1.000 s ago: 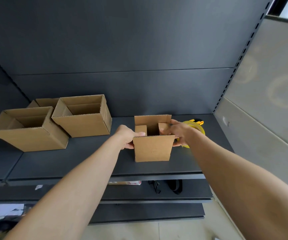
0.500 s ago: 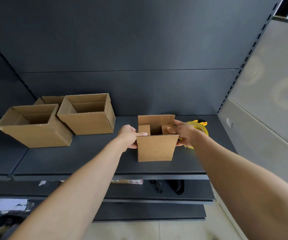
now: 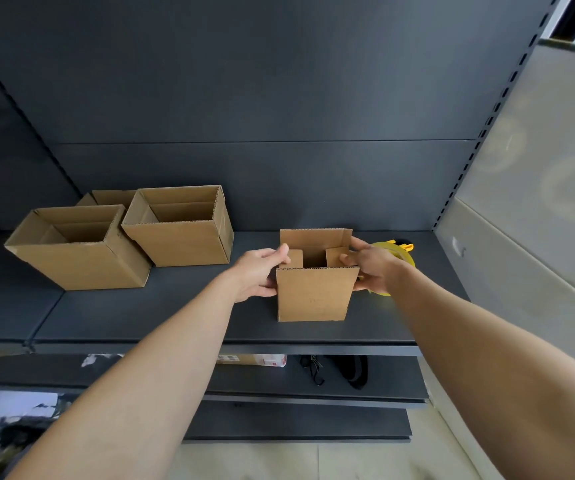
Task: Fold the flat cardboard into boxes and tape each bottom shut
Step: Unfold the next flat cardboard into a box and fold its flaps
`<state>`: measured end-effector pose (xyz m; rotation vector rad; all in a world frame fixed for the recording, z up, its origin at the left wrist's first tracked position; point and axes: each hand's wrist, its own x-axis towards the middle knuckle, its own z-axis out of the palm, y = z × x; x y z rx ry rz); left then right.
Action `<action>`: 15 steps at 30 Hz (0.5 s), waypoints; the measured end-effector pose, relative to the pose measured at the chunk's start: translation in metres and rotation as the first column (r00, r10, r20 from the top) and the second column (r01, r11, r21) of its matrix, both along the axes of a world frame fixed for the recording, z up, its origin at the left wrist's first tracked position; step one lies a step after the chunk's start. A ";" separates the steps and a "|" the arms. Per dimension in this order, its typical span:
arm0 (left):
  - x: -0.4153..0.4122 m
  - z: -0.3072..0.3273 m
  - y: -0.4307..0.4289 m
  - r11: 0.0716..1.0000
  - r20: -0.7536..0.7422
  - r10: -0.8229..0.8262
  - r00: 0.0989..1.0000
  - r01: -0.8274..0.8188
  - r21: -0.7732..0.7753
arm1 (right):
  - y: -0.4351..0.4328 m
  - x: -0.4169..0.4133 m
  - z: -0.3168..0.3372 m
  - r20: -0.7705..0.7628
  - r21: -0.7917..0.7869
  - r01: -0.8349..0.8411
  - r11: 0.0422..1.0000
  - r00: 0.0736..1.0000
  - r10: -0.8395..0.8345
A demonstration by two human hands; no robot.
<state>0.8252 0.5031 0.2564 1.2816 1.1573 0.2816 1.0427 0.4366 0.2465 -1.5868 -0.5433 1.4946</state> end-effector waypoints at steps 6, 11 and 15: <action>-0.012 -0.002 0.001 0.976 0.123 -0.167 0.978 0.181 -0.118 | -0.001 -0.002 0.001 -0.050 -0.013 0.032 0.999 0.998 -0.033; -0.010 -0.004 0.001 0.981 0.138 -0.142 0.980 0.158 -0.114 | -0.006 -0.003 0.003 -0.154 0.012 0.078 0.997 0.985 -0.075; -0.013 -0.006 0.002 0.974 0.136 -0.182 0.974 0.198 -0.111 | -0.006 -0.002 0.006 -0.222 0.008 0.080 0.997 0.972 -0.076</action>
